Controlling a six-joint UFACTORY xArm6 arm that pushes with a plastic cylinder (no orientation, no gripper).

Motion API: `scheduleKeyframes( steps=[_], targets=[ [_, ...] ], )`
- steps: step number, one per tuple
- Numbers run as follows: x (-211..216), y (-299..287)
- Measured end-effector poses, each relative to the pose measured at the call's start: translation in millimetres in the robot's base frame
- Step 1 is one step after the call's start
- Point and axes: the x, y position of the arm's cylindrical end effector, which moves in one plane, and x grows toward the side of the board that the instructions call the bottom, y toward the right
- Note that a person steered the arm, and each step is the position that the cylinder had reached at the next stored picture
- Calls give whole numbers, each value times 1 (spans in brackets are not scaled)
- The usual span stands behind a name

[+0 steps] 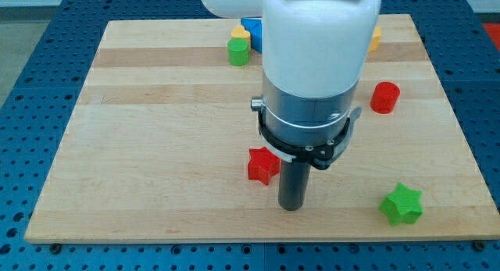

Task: Push the red star parallel to the left of the red circle

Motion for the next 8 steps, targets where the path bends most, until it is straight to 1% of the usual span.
scheduleKeyframes(
  steps=[1, 2, 3, 4, 5, 6, 7, 8],
  targets=[
    [-44, -2],
    [-124, -2],
    [-176, -2],
    [-171, 7],
    [-100, 66],
    [-59, 69],
    [14, 59],
    [38, 25]
  ],
)
